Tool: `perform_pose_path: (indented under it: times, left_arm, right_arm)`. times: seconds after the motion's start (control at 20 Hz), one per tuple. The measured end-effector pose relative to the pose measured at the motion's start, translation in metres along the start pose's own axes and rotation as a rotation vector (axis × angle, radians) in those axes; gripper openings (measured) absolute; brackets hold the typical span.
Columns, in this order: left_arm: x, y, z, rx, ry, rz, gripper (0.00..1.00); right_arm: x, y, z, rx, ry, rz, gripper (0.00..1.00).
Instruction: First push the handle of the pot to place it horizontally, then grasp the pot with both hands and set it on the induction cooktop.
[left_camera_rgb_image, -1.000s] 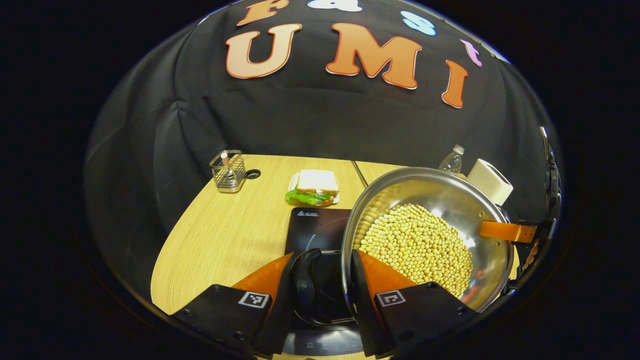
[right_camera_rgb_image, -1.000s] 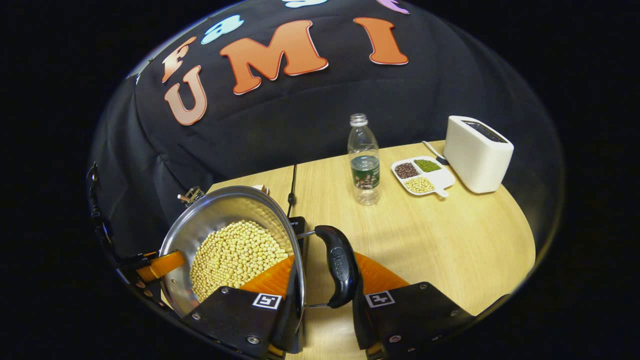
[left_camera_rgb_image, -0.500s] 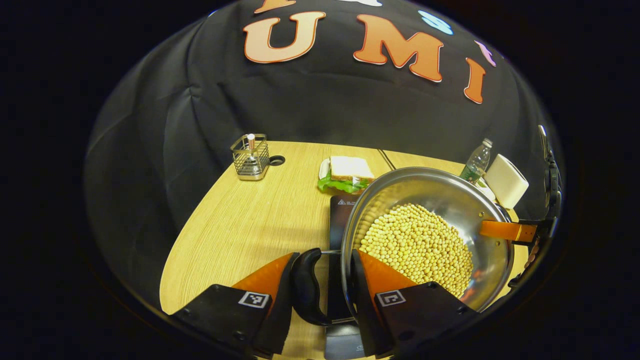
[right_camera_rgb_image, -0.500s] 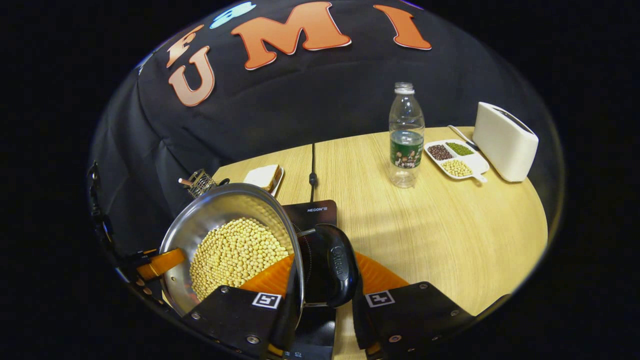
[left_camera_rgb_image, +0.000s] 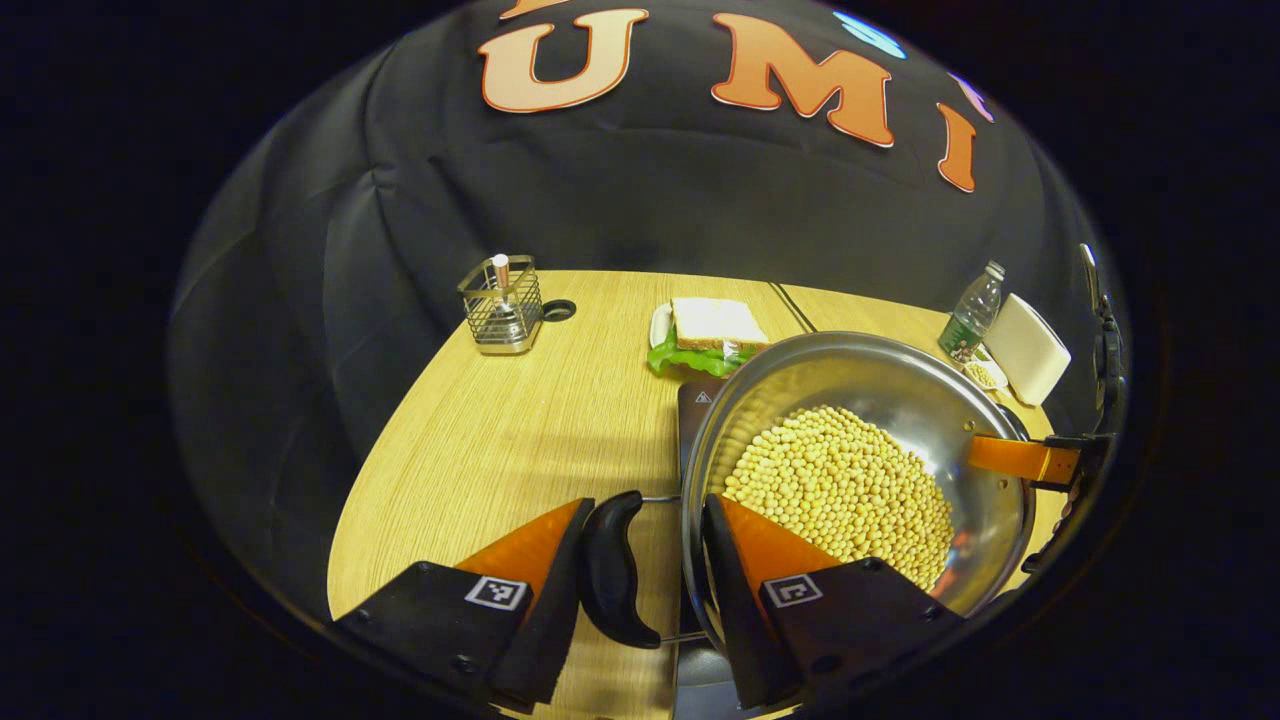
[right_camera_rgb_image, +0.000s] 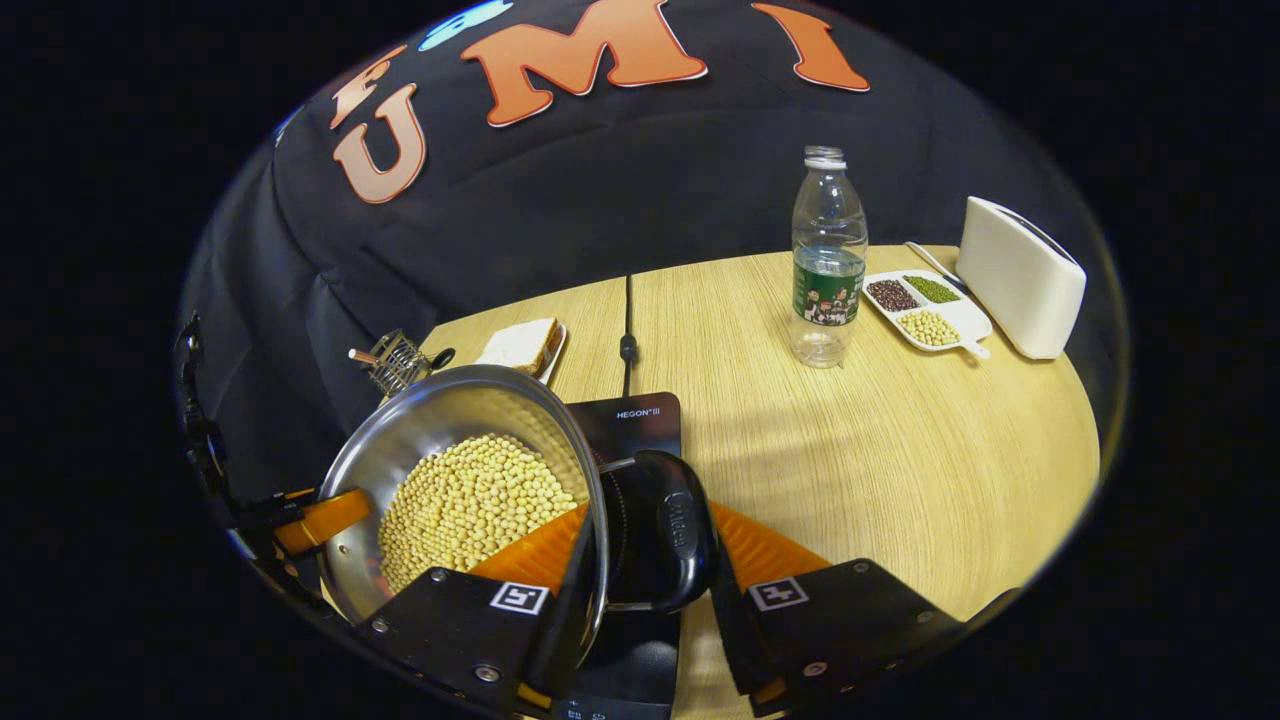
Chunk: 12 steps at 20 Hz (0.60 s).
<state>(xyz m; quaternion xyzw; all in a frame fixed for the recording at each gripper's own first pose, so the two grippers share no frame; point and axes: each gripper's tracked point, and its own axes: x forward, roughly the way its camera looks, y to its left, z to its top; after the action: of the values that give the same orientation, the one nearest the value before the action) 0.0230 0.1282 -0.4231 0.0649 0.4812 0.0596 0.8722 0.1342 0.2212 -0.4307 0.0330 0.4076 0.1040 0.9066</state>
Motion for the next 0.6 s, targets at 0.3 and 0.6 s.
perform_pose_path:
  times: [0.3, 0.6]
  left_arm:
    - [-0.110, -0.015, 0.105, 0.061, -0.342, 0.091, 0.90]
    - [-0.255, -0.075, 0.198, -0.003, -0.663, 0.013, 0.92]
  right_arm:
    - [-0.067, -0.030, 0.055, -0.035, -0.183, -0.051, 0.95]
    - [-0.198, -0.074, 0.123, -0.105, -0.427, -0.102, 0.95]
